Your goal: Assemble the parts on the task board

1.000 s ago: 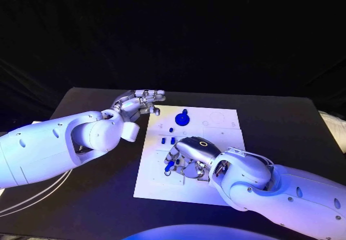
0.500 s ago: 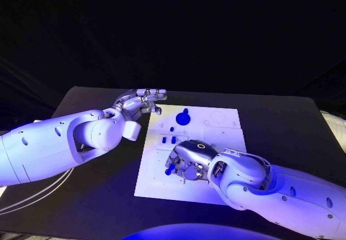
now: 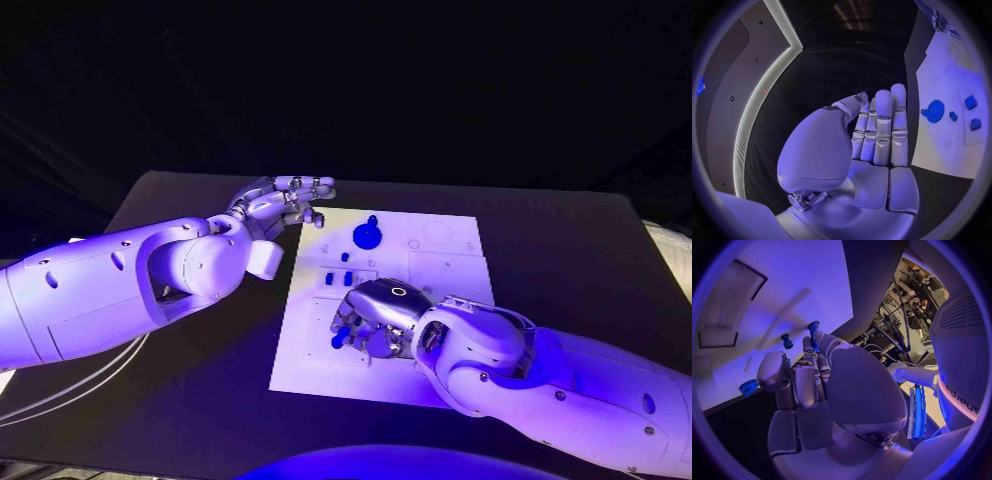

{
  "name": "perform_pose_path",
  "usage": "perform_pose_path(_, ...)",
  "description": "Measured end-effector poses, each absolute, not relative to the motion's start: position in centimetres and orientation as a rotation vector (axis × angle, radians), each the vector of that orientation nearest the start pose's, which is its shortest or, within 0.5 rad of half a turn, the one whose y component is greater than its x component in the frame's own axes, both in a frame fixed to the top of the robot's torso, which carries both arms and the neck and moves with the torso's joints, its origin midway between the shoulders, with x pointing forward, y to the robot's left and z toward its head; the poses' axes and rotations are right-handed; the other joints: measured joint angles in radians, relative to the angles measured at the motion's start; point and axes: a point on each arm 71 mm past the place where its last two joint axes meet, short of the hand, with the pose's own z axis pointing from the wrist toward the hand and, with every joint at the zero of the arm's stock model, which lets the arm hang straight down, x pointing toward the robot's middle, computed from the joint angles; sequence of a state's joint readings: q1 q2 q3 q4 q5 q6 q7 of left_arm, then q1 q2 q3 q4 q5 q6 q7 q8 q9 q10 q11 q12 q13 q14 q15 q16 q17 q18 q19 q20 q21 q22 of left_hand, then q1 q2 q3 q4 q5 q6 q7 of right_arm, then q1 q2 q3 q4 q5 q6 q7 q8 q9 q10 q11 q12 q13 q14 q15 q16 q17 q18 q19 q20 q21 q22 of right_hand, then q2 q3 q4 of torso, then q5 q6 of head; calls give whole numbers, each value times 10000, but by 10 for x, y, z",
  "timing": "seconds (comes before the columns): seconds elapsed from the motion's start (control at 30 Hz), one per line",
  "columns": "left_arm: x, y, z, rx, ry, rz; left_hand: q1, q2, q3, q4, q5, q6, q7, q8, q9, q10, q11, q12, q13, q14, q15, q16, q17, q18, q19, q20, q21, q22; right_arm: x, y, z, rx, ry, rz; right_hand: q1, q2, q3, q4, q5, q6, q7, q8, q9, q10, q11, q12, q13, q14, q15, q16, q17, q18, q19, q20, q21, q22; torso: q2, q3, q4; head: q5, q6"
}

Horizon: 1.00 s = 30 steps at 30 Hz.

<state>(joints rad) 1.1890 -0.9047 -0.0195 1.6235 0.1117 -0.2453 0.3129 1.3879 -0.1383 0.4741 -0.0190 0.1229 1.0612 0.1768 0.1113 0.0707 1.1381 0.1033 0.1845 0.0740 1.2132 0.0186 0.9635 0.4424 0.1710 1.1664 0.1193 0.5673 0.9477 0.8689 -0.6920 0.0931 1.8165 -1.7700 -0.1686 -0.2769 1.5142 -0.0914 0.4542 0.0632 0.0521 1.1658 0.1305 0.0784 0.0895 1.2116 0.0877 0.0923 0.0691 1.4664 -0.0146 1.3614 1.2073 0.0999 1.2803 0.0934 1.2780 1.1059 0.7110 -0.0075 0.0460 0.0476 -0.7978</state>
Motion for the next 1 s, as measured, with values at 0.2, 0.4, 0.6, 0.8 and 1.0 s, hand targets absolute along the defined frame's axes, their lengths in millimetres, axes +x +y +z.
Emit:
perform_pose_path(0.2,470,207,-176,-12758,14952,-16393,0,0,0,0,0,0,0,0,0,0,0,0,0,0,0,0,0,-1,0,0,0,0,358,-54,-236,-4391,17566,8677,-68,-9,2,-2,-3,-2,2,-30,-5,0,0,2,0,0,0,0,-18,0,0,0,0,0,-5,-2,-1,1,-9)
perform_pose_path(0.4,470,207,-176,-12759,14956,-16393,0,0,0,0,0,0,0,0,0,0,0,0,0,0,0,0,0,0,0,0,0,0,356,-52,-236,-4588,17551,8574,-560,-211,154,-154,317,-63,101,-69,6,8,2,-145,-2,-9,51,0,-94,0,-54,54,0,-72,-9,-8,-1,2,-9)
perform_pose_path(0.6,470,207,-176,-12760,14961,-16393,0,0,0,0,0,0,0,0,0,0,0,0,0,0,0,0,0,0,0,0,0,0,356,-50,-237,-4689,17632,8535,-1000,-306,-46,47,446,-265,154,-105,-61,-94,-53,-236,-48,0,74,-38,-173,0,-125,125,-83,-178,-10,-10,-2,9,-24)
perform_pose_path(0.8,470,207,-176,-12763,14960,-16387,0,0,0,0,0,0,0,0,0,0,0,0,0,0,0,0,0,1,0,0,0,0,355,-51,-240,-4676,17757,8477,-1434,-620,-550,193,379,-1308,414,-151,-239,-1173,197,-315,-97,-15,384,-413,-693,87,-588,286,-623,-856,-10,-6,-3,12,-29)
perform_pose_path(1.0,470,207,-176,-12765,14963,-16385,0,0,0,0,0,0,0,0,0,0,0,0,0,0,0,0,0,1,0,0,0,0,357,-53,-240,-4419,17631,8478,-1294,-650,-2323,394,252,-2693,655,-151,-230,-2543,500,-127,-30,-17,524,-858,-1350,321,-1128,516,-1549,-2031,-10,1,-15,10,-21)
